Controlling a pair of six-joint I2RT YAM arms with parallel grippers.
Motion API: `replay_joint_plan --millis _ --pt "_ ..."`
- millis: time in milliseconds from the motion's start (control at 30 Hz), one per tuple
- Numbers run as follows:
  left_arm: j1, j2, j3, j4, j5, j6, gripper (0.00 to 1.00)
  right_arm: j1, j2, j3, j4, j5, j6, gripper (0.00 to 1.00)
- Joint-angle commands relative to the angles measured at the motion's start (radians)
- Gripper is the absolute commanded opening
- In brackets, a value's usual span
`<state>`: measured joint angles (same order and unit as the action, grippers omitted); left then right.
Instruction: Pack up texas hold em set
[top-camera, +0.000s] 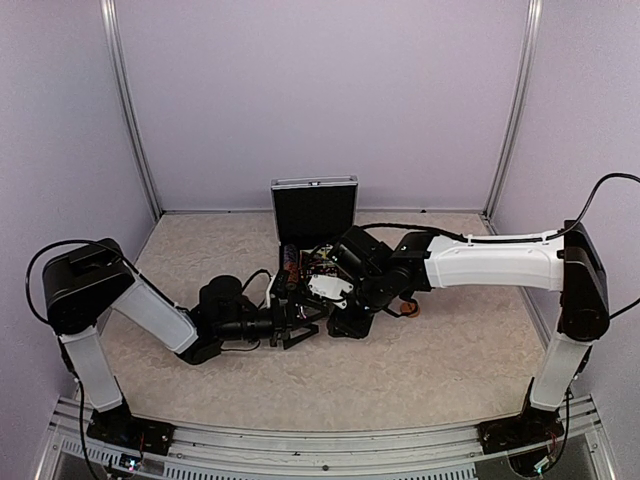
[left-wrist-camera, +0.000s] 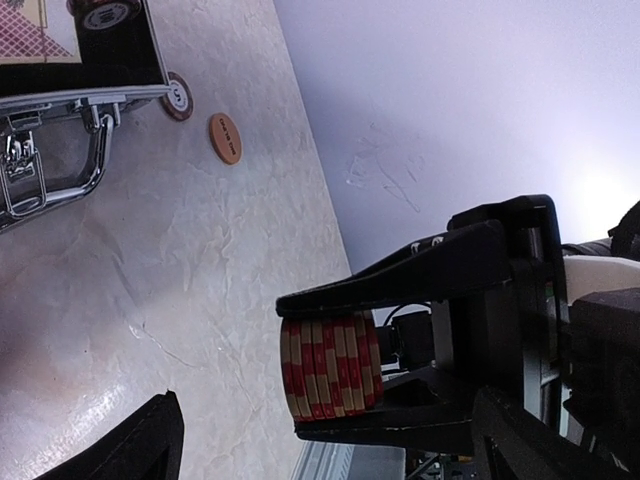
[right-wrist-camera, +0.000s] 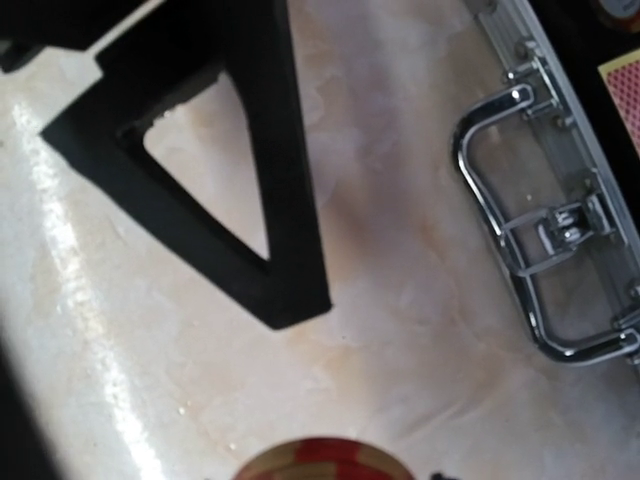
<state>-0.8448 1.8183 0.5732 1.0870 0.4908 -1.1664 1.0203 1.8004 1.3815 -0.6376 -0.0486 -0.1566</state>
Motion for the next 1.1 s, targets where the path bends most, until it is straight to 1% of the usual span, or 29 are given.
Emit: replay_joint_plan --millis 0,200,367,500,733,933,1067 --pt "0.018 0.034 0.022 0.065 -0.022 -0.040 0.99 0.034 -0.030 0.013 -0.015 -0.048 -0.035 0.00" --pt "0.022 0.107 0.007 0.113 -0.031 -0.090 0.99 0.034 -0.038 0.013 -0.007 -0.064 -0.035 0.00" --pt "0.030 0.159 0.001 0.239 -0.013 -0.143 0.99 0.034 -0.032 0.014 -0.008 -0.076 -0.036 0.00" --pt "0.035 0.164 0.002 0.289 -0.005 -0.148 0.99 0.033 -0.027 0.006 -0.009 -0.082 -0.037 0.00" --pt "0.024 0.143 0.015 0.279 0.008 -0.123 0.99 0.034 -0.019 0.001 -0.004 -0.080 -0.037 0.00" --pt "-0.004 0.138 0.047 0.172 0.014 -0.064 0.99 0.034 -0.018 0.008 -0.007 -0.076 -0.040 0.00" --pt "-0.009 0.141 0.048 0.160 0.021 -0.057 0.99 0.033 -0.019 0.005 -0.007 -0.072 -0.040 0.00"
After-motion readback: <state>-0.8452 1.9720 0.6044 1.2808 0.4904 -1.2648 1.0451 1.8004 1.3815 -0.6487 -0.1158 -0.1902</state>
